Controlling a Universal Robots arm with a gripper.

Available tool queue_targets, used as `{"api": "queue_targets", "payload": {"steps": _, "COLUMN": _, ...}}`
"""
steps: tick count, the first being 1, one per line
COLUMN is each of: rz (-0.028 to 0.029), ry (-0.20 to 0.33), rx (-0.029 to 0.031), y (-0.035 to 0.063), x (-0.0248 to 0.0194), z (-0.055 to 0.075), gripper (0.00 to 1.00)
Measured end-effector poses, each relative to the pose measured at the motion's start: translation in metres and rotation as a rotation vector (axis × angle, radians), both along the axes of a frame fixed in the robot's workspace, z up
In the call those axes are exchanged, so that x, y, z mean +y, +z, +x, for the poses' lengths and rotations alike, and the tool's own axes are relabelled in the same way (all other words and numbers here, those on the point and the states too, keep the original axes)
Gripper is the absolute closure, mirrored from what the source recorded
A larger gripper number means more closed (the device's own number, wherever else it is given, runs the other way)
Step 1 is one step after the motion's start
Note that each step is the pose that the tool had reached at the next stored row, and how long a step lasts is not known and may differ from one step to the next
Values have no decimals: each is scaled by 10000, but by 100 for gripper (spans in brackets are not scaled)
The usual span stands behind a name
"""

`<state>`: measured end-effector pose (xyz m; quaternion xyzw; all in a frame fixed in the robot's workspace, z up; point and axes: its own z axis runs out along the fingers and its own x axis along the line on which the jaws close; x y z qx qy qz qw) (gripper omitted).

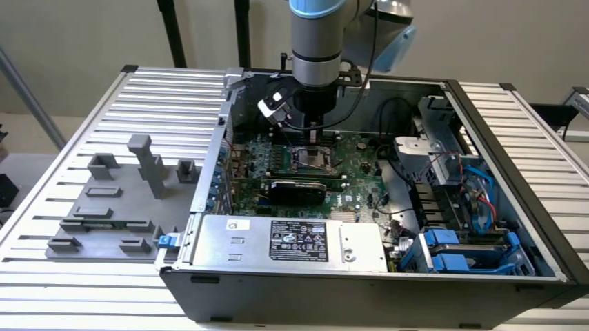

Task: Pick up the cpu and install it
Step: 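Close the cpu cover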

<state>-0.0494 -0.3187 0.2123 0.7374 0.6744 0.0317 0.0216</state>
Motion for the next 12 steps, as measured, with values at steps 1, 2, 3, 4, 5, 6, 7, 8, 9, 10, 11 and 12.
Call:
{"api": "queue_targets", "payload": {"steps": 1, "rz": 0, "ry": 0, "rx": 0, "y": 0, "x": 0, "z": 0, "gripper": 89}}
{"api": "queue_targets", "payload": {"steps": 2, "rz": 0, "ry": 0, "rx": 0, "y": 0, "x": 0, "z": 0, "gripper": 89}}
{"api": "queue_targets", "payload": {"steps": 3, "rz": 0, "ry": 0, "rx": 0, "y": 0, "x": 0, "z": 0, "gripper": 89}}
{"api": "queue_targets", "payload": {"steps": 4, "rz": 0, "ry": 0, "rx": -1, "y": 0, "x": 0, "z": 0, "gripper": 89}}
{"api": "queue_targets", "payload": {"steps": 5, "rz": 0, "ry": 0, "rx": 0, "y": 0, "x": 0, "z": 0, "gripper": 89}}
{"api": "queue_targets", "payload": {"steps": 6, "rz": 0, "ry": 0, "rx": 0, "y": 0, "x": 0, "z": 0, "gripper": 89}}
{"api": "queue_targets", "payload": {"steps": 7, "rz": 0, "ry": 0, "rx": 0, "y": 0, "x": 0, "z": 0, "gripper": 89}}
{"api": "queue_targets", "payload": {"steps": 8, "rz": 0, "ry": 0, "rx": 1, "y": 2, "x": -1, "z": 1, "gripper": 89}}
{"api": "queue_targets", "payload": {"steps": 9, "rz": 1, "ry": 0, "rx": 6, "y": 11, "x": -2, "z": 7, "gripper": 89}}
{"api": "queue_targets", "payload": {"steps": 10, "rz": 7, "ry": 1, "rx": 13, "y": 29, "x": -5, "z": 22, "gripper": 89}}
{"api": "queue_targets", "payload": {"steps": 11, "rz": 11, "ry": 0, "rx": 31, "y": 54, "x": -12, "z": 41, "gripper": 89}}
{"api": "queue_targets", "payload": {"steps": 12, "rz": 14, "ry": 0, "rx": 52, "y": 88, "x": -19, "z": 60, "gripper": 89}}
